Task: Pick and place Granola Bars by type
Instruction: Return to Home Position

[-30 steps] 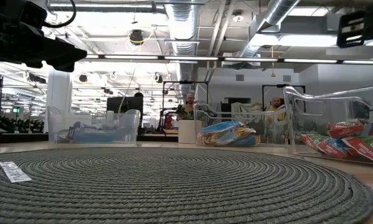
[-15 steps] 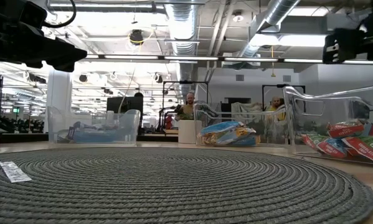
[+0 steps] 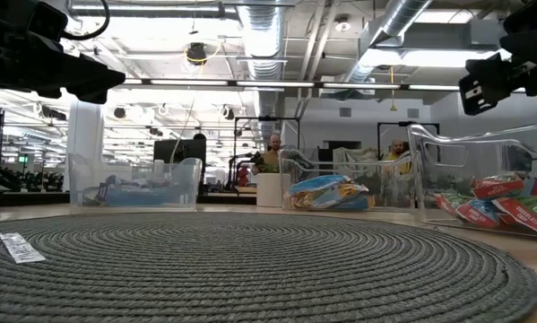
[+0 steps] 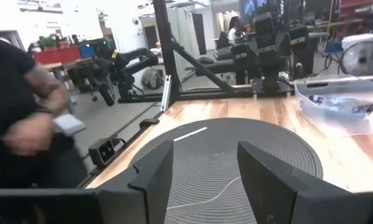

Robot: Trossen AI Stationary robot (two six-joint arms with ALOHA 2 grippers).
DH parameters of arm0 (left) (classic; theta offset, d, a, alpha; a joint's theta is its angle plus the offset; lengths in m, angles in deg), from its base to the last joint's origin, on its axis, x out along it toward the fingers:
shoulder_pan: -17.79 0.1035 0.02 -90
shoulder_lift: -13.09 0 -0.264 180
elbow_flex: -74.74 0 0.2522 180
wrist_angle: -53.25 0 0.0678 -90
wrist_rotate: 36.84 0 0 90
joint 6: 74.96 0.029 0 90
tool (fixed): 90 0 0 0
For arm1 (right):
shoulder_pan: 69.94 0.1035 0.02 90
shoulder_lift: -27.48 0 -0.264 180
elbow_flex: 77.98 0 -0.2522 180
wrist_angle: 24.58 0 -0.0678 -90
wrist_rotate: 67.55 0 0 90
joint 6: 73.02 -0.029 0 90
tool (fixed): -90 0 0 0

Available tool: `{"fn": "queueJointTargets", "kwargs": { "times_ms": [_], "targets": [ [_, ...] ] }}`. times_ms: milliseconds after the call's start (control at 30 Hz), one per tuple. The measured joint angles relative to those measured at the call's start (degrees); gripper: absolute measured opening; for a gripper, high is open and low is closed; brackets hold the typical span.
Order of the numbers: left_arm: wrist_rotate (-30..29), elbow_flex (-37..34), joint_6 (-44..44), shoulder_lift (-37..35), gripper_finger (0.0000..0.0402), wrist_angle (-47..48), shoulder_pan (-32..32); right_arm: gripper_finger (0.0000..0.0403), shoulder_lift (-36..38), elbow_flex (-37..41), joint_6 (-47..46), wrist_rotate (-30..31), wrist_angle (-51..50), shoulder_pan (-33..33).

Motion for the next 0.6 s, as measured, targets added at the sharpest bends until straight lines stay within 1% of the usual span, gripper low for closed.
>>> {"fn": "queueJointTargets", "kwargs": {
  "times_ms": [67,600],
  "targets": [
    [0.0,0.0,0.0,0.0,0.0163,0.0,0.0,0.0171,0.0,0.0,-1.2,0.0,0.0,0.0],
    [0.0,0.0,0.0,0.0,0.0163,0.0,0.0,0.0176,0.0,0.0,-1.2,-0.1,0.1,0.0]
  ]
}}
